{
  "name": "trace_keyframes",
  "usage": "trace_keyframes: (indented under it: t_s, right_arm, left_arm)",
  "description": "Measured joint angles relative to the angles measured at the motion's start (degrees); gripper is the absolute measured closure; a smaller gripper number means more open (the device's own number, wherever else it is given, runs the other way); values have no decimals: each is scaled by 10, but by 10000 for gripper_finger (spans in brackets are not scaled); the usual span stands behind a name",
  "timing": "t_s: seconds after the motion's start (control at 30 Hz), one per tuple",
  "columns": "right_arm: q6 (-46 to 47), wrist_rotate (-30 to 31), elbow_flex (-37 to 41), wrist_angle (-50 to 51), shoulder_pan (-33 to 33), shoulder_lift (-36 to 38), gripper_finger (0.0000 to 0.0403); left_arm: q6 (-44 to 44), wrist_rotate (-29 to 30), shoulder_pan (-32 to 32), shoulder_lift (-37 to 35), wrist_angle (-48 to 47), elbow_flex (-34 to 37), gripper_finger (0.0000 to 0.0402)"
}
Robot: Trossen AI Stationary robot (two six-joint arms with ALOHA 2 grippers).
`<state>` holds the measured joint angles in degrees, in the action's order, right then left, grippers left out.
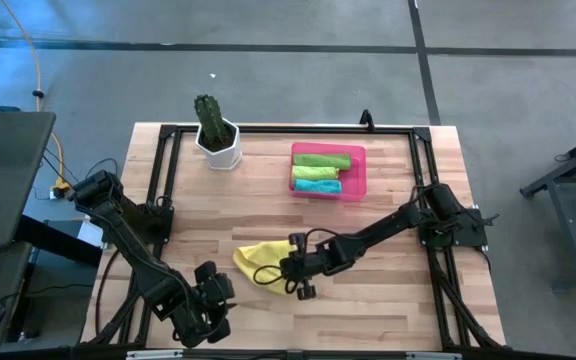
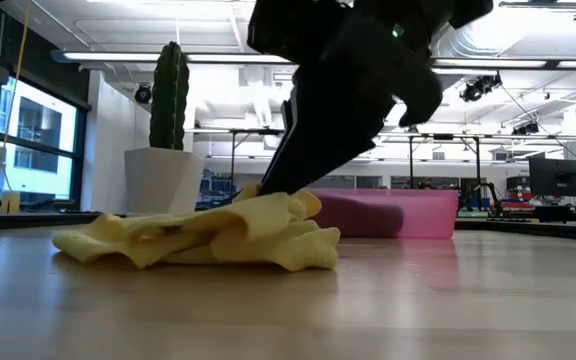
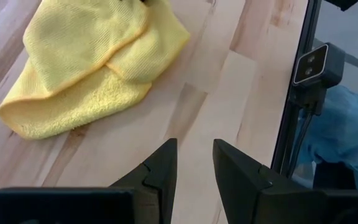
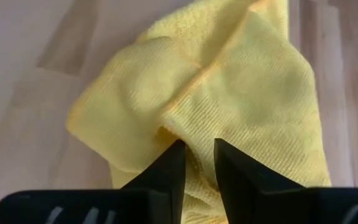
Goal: Roll microfiber towels into tight, uniform cylinder then place into a basket
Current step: Roll the yellow microfiber cloth
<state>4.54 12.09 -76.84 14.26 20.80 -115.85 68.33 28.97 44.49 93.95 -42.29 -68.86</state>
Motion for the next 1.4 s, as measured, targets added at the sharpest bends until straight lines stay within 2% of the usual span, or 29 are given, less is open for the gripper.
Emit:
trace_keyframes:
  t_s: [0.2, 0.3, 0.5, 0.67, 0.97, 1.07, 1.23, 1.4]
  right_arm:
    - [-26, 41, 9, -29, 0, 0, 323]
    - [-49, 43, 9, -50, 0, 0, 323]
    - [-80, 33, 9, -53, 0, 0, 323]
    - [-85, -18, 9, -53, 0, 0, 323]
    - [-86, -16, 9, -53, -3, 0, 324]
    - [-92, -16, 9, -53, -3, 0, 340]
    - [-96, -16, 9, -49, -3, 0, 395]
    - [-75, -4, 9, -34, -3, 11, 398]
  left_arm:
    - [0, 12, 0, 0, 0, 0, 308]
    - [0, 19, 0, 0, 0, 0, 308]
    - [0, 19, -6, 0, 0, 0, 308]
    - [-6, 19, -8, 0, 0, 0, 308]
    - [-11, 17, -14, 0, 0, 0, 308]
    - [-11, 17, -14, 0, 0, 0, 308]
    - [-11, 17, -14, 0, 0, 0, 308]
    - [-13, 17, -14, 0, 0, 0, 308]
